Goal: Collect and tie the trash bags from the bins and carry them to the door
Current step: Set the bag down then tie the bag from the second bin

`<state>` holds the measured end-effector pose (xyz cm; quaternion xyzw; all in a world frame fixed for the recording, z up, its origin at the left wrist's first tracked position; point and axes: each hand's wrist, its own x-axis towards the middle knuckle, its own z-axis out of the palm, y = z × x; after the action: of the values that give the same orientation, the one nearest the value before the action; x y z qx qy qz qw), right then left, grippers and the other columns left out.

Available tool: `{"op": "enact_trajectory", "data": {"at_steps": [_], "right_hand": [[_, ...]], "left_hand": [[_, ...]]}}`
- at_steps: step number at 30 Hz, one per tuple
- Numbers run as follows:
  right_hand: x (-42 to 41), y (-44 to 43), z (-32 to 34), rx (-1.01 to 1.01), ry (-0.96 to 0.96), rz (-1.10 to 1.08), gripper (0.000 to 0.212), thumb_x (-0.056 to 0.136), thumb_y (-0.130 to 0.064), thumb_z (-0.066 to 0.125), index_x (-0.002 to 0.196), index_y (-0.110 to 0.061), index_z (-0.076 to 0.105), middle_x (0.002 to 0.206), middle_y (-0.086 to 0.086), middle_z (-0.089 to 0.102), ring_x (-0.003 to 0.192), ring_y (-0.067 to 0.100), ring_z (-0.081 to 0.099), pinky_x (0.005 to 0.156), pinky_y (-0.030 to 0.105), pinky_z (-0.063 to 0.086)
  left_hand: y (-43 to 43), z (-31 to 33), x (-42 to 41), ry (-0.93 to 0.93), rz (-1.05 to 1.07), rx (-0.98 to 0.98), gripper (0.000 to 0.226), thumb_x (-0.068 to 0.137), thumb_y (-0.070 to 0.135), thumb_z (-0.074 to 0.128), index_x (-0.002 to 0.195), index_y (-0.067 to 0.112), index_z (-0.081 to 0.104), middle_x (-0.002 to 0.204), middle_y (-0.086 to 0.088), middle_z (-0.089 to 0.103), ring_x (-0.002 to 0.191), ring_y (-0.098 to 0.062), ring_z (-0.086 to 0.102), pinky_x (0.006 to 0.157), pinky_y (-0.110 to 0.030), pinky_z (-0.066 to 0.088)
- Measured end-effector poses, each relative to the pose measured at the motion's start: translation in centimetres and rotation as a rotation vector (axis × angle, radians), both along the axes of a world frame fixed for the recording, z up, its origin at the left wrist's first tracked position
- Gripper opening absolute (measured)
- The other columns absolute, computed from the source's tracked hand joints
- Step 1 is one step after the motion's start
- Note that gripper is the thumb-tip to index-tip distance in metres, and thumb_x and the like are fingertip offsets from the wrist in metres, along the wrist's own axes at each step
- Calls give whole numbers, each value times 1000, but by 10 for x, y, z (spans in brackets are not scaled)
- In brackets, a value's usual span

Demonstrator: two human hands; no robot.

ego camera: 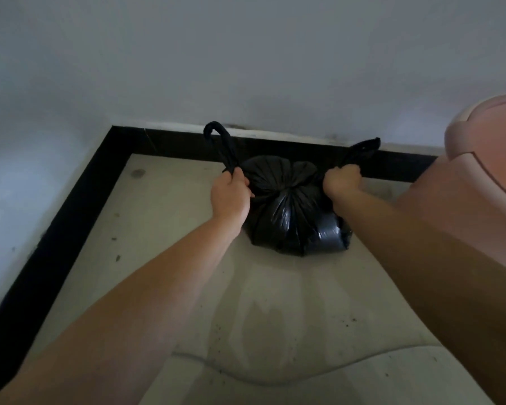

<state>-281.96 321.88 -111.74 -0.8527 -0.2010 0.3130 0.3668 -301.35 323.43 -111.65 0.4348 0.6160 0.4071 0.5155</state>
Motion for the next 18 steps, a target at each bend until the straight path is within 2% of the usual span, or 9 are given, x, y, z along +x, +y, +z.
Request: {"op": "enact_trajectory", "data": {"at_steps": [2, 4, 6, 8, 10, 12, 14, 16, 18], "right_hand": [[-4, -3, -2, 105, -43, -3, 39, 104, -19, 43, 133, 7, 41, 136, 23, 52, 126, 37, 51, 100, 35, 39], [-5, -8, 0, 235, 18, 11, 45, 103, -30, 46, 134, 2, 43, 133, 19, 56, 122, 34, 54, 103, 35, 41], [-6, -12, 7, 362, 265, -24, 55, 96, -39, 57, 139, -7, 44, 131, 10, 59, 118, 26, 58, 105, 39, 45], [-10, -12, 16, 471, 501, -43, 61, 84, -40, 72, 133, -11, 50, 123, 6, 65, 109, 23, 65, 98, 41, 52], [-17, -9, 16, 525, 538, -6, 59, 75, -34, 83, 118, -5, 56, 110, 6, 71, 96, 21, 71, 88, 38, 58], [-26, -12, 9, 474, 399, 34, 47, 78, -28, 83, 107, -1, 58, 98, -1, 71, 88, 14, 71, 81, 28, 58], [-30, -18, -5, 359, 162, 85, 41, 78, -41, 78, 108, -13, 68, 97, 0, 73, 92, 18, 70, 86, 36, 58], [-27, -23, -17, 245, -7, 167, 40, 80, -51, 68, 107, -21, 70, 101, 2, 73, 96, 22, 68, 90, 44, 55], [-23, -23, -17, 232, -47, 235, 26, 91, -40, 62, 108, -22, 68, 101, 4, 73, 97, 23, 67, 90, 45, 54]], "left_hand": [[-5, -2, -2, 170, -107, 144, 36, 105, 28, 41, 72, 15, 50, 60, -1, 52, 56, -15, 50, 60, -29, 41], [-8, 3, -6, 238, -209, 307, 32, 105, 29, 40, 81, 14, 53, 64, -2, 53, 56, -11, 51, 56, -24, 40], [-6, 15, -6, 205, -279, 420, 28, 106, 26, 38, 90, 11, 56, 66, -4, 56, 58, -8, 53, 57, -19, 42], [3, 24, 3, 159, -302, 481, 27, 106, 26, 37, 92, 15, 57, 72, -8, 64, 68, -15, 61, 67, -23, 47], [14, 29, 16, 74, -281, 427, 28, 105, 30, 37, 89, 19, 56, 77, -11, 70, 75, -24, 66, 75, -33, 51], [17, 29, 28, -52, -253, 308, 30, 105, 33, 36, 88, 15, 54, 73, -15, 71, 70, -31, 67, 74, -40, 55], [11, 24, 34, -155, -249, 181, 32, 106, 31, 34, 88, 10, 50, 60, -14, 65, 58, -31, 64, 65, -38, 55], [-1, 20, 37, -226, -268, 33, 32, 108, 30, 33, 89, 9, 49, 52, -9, 57, 50, -26, 62, 54, -33, 54], [-10, 20, 36, -266, -286, -85, 32, 108, 31, 34, 89, 10, 49, 51, -6, 52, 45, -21, 60, 47, -28, 52]]}}
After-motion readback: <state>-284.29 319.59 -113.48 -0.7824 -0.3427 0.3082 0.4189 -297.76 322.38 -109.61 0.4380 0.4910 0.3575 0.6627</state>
